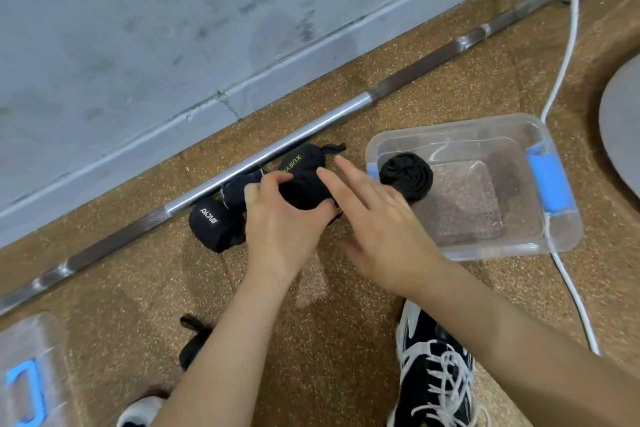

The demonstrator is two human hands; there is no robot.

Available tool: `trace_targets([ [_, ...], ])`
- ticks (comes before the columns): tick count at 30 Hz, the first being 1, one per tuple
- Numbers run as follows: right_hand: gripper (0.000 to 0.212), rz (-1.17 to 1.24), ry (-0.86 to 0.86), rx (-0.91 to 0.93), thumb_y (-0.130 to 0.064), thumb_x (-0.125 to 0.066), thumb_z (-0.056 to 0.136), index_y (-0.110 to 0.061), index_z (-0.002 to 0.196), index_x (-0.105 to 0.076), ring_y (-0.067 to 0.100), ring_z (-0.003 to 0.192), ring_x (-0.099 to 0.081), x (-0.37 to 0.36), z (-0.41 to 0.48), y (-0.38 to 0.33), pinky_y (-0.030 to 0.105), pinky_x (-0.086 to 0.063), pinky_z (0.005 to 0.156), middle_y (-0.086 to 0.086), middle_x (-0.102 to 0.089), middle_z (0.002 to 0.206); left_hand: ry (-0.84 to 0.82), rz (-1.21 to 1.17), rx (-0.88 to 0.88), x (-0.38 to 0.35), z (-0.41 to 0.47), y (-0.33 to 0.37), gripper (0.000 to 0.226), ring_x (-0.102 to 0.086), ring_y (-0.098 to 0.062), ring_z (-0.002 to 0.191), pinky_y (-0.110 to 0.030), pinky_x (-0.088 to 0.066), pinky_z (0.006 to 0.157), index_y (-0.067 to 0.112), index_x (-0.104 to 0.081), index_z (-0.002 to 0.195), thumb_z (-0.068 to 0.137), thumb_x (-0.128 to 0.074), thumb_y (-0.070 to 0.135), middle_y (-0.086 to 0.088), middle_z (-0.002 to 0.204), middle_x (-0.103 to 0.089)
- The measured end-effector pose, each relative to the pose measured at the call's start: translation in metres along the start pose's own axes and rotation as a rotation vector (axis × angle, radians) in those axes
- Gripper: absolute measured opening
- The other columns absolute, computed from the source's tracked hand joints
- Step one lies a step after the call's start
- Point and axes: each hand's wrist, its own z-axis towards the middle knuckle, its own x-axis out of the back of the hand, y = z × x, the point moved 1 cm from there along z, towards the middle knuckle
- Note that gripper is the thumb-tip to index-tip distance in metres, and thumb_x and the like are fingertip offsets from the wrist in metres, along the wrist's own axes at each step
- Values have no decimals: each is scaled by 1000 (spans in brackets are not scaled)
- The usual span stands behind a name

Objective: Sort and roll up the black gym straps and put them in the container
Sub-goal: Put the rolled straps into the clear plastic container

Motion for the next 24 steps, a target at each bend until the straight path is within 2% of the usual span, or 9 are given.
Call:
trace_targets([
  [3, 91, 242, 91, 22, -23, -77, 76, -25, 153, -29, 26, 135, -45, 23, 6, -5, 46, -46, 106, 6, -38, 153, -90, -175, -188, 22, -24, 25, 63, -53, 5, 101, -13, -47, 82, 29, -53, 124, 68, -81, 35, 11, 120, -47],
  [7, 74, 422, 282, -216, -30, -82, 69, -41, 130, -42, 10, 111, -58, 62, 0, 12, 35, -53, 90, -8, -57, 124, -316, -741, -61, 21, -18, 40, 35, -63, -6, 110, -27, -52, 89, 28, -66, 117, 83, -72, 30, 5, 119, -66],
  [8, 68, 442, 324, -262, -27, -84, 68, -42, 122, -44, 2, 108, -57, 68, -6, 20, 26, -51, 89, -13, -58, 117, -271, -632, -58, 14, -4, 36, 31, -61, -3, 111, -25, -50, 88, 30, -66, 118, 87, -68, 25, 8, 122, -64],
  [10, 66, 503, 422, -405, -23, -86, 69, -43, 116, -45, -9, 103, -55, 74, -21, 38, 9, -45, 85, -22, -57, 110, -202, -120, -147, -4, 31, 19, 49, -49, -9, 126, -31, -44, 100, 33, -55, 133, 87, -66, 19, 7, 137, -53],
  [12, 67, 511, 494, -574, -26, -86, 71, -32, 125, -47, -5, 101, -56, 78, -37, 62, 15, -46, 85, -20, -57, 111, -284, 282, -221, -25, 61, 3, 73, -33, -25, 141, -45, -35, 113, 30, -36, 149, 83, -67, 21, -1, 154, -36],
  [14, 71, 438, 465, -728, -28, -85, 73, -24, 131, -46, 9, 103, -55, 80, -48, 85, 29, -46, 84, -11, -57, 115, -342, 481, -217, -41, 79, -8, 86, -25, -31, 145, -54, -34, 112, 31, -21, 154, 83, -69, 29, -4, 159, -26],
  [16, 70, 316, 365, -805, -24, -85, 72, -20, 128, -45, 16, 101, -50, 79, -52, 104, 34, -42, 81, -3, -54, 116, -266, 617, -210, -49, 85, -11, 85, -26, -34, 141, -56, -36, 107, 31, -20, 153, 85, -69, 39, -9, 153, -27],
  [20, 68, 116, 206, -757, -14, -80, 73, -25, 130, -45, 32, 109, -51, 63, -41, 122, 35, -46, 86, 13, -49, 125, -199, 706, -222, -60, 82, -9, 64, -39, -39, 126, -50, -46, 92, 16, -42, 135, 82, -73, 36, -17, 134, -39],
  [24, 74, -62, 86, -706, -24, -82, 75, -24, 138, -43, 38, 113, -57, 51, -24, 127, 44, -50, 83, 12, -57, 125, -131, 585, -165, -47, 69, 2, 56, -58, -28, 82, -37, -45, 62, 14, -40, 119, 80, -74, 34, -9, 104, -64],
])
